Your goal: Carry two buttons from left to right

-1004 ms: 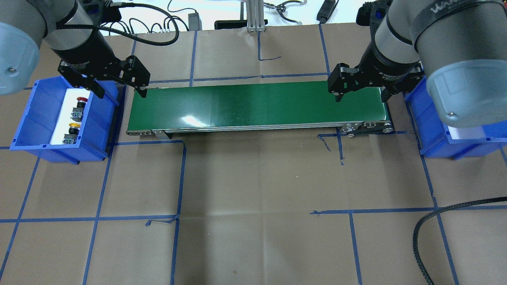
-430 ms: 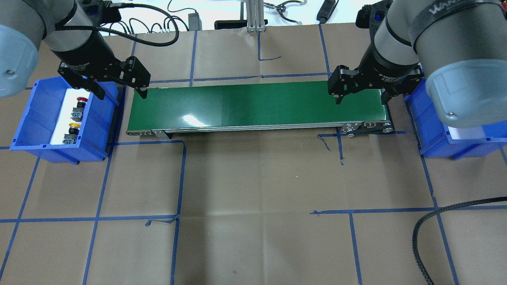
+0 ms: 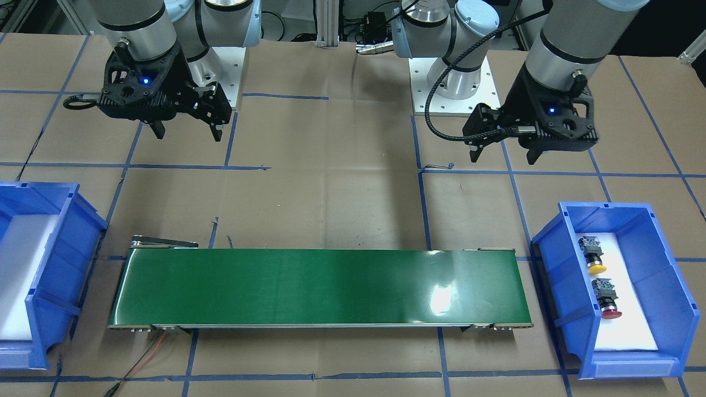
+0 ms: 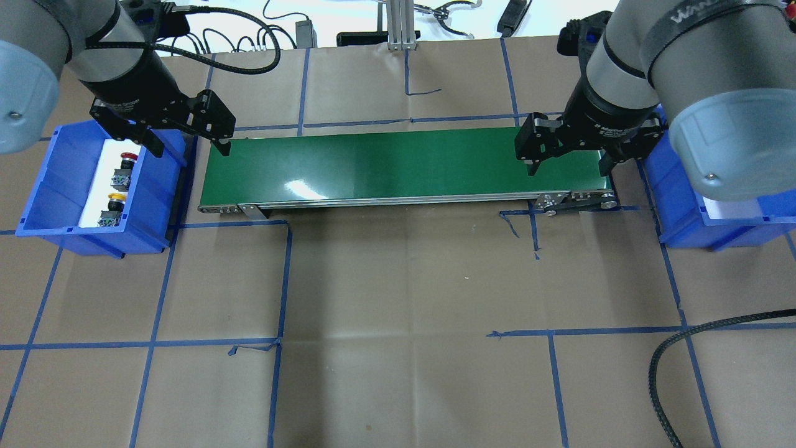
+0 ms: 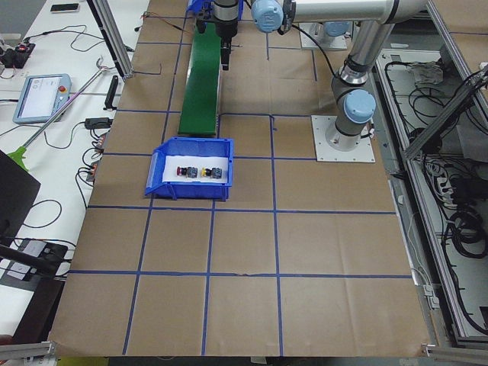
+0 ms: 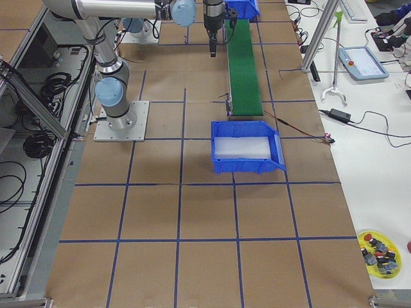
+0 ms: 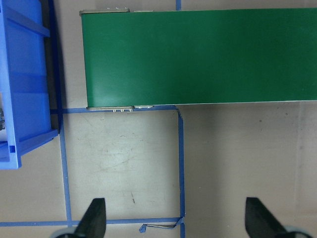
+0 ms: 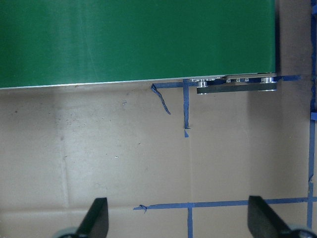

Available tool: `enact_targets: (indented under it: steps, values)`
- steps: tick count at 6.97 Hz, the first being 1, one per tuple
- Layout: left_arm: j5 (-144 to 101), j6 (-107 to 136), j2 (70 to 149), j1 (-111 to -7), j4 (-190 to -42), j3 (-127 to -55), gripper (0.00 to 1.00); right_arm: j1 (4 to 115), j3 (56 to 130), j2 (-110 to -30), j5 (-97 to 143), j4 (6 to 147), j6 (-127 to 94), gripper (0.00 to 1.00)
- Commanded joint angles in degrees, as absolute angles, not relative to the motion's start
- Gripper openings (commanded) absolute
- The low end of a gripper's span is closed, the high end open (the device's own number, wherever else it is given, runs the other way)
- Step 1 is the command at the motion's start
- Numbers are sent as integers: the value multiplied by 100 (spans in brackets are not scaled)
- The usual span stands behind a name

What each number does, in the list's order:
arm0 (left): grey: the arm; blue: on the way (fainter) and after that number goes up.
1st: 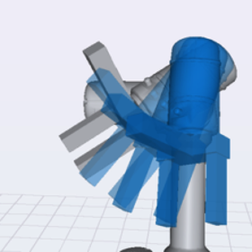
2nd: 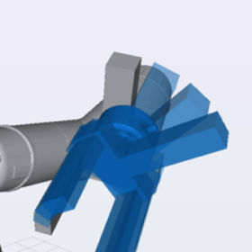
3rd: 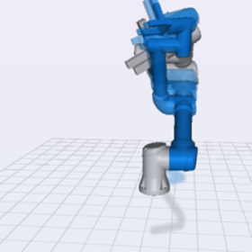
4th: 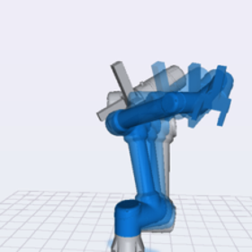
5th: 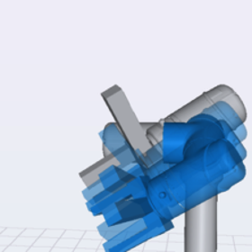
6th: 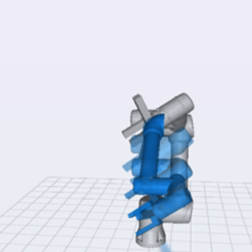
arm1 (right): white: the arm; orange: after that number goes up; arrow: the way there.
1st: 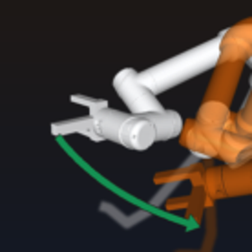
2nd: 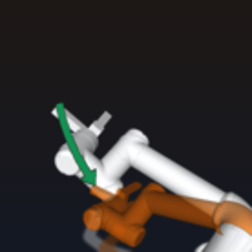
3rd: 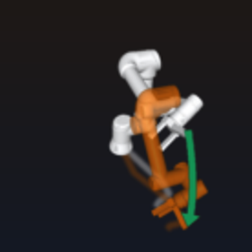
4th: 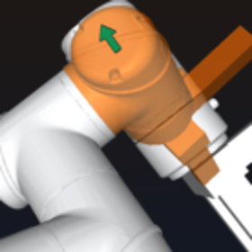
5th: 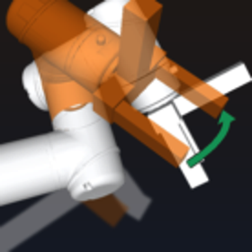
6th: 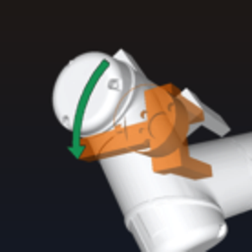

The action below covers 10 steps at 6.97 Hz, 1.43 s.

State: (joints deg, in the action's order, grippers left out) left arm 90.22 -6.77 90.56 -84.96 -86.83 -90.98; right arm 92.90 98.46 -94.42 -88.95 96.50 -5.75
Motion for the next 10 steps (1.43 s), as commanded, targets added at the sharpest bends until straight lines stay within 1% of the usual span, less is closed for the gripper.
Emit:
enact_targets:
  steps: [1, 2, 5, 7, 9, 10]
  values:
    - [8983, -1035, 9044, -7775, -8701, -9062, 100, 9290, 9853, -9439, -8895, 9633, -589, 100]
    - [9000, -1429, 9087, -7256, -8684, -9053, 100, 9290, 9853, -9439, -8886, 9633, -598, 100]
    - [8991, -2431, 9570, -6155, -8464, -8887, 100, 9290, 9853, -9439, -8886, 9633, -598, 100]
    - [9009, -3134, 9974, -5995, -8298, -8763, 100, 9290, 9844, -9439, -8886, 9633, -598, 100]
    - [8939, -3530, 10378, -5750, -7650, -8981, 100, 9290, 9844, -9439, -8886, 9633, -598, 100]
    - [8938, -3629, 10510, -5583, -7568, -9009, 100, 9290, 9844, -9439, -8886, 9633, -598, 100]
